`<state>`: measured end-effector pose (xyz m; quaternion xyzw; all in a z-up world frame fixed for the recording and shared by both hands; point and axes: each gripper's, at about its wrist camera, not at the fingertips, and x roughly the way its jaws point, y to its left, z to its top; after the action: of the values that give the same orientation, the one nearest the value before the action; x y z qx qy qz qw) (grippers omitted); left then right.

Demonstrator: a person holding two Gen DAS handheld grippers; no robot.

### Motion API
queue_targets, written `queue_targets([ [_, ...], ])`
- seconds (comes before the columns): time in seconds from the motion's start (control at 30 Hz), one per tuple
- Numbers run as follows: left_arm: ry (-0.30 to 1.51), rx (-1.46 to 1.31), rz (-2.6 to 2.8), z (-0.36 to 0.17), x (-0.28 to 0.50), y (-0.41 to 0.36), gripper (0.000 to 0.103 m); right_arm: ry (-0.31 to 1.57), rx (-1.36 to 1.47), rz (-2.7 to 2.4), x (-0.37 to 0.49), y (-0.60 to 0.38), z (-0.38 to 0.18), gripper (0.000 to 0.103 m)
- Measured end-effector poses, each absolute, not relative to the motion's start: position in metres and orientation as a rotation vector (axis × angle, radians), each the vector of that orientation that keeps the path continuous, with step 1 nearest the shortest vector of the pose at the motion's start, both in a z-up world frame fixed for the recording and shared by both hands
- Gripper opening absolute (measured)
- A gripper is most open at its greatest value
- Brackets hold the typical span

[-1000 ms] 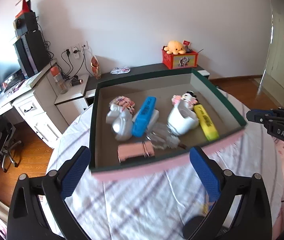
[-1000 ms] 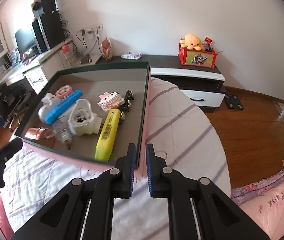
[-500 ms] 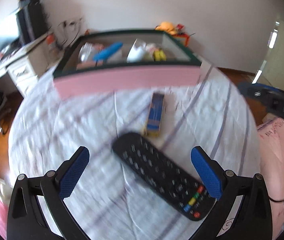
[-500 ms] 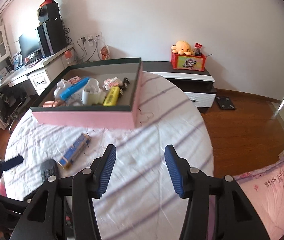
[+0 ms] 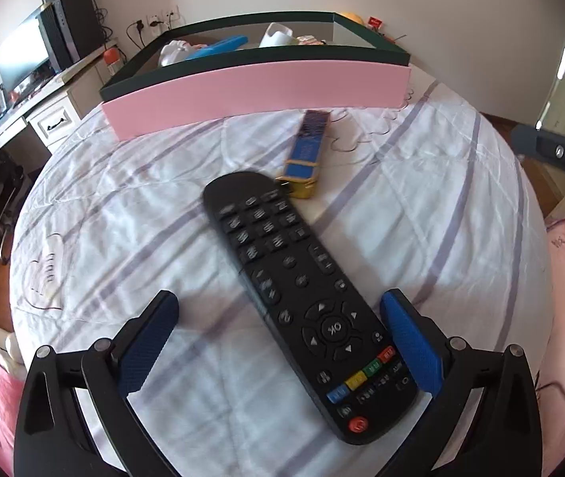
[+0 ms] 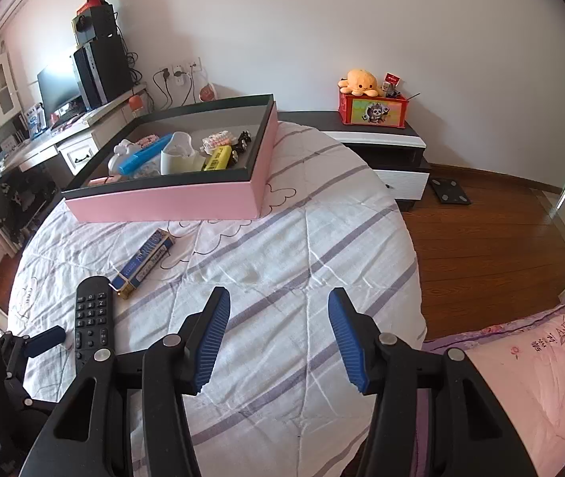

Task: Organize rigid objects
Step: 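Grasp the black remote control with the left tool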

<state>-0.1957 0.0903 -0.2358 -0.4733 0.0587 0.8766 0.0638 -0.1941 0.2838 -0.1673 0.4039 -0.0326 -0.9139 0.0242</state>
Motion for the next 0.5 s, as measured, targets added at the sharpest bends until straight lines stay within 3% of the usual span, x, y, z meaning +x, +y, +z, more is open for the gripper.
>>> queue_targets([
  [0.13, 0.169, -1.435, 2.657, -0.233, -0.194, 0.06, 0.091, -0.116, 1.23, -2.834, -0.195, 0.283, -0.164, 0.053],
  [0.17, 0.176, -1.428, 2.667, -0.232, -0.193, 0.052, 0.083, -0.114, 1.232, -2.836, -0.197, 0.282, -0.164, 0.053],
  [0.2, 0.169, -1.411, 2.67, -0.231, -0.192, 0.042, 0.068, -0.112, 1.235, -2.835, -0.199, 0.281, -0.164, 0.053],
  [0.3, 0.18, -1.378, 2.658, -0.229, -0.194, 0.026, 0.047, -0.117, 1.241, -2.833, -0.206, 0.278, -0.165, 0.053],
  [0.5, 0.168, -1.361, 2.698, -0.227, -0.209, -0.001, 0.044, -0.101, 1.236, -2.853, -0.231, 0.272, -0.161, 0.053],
])
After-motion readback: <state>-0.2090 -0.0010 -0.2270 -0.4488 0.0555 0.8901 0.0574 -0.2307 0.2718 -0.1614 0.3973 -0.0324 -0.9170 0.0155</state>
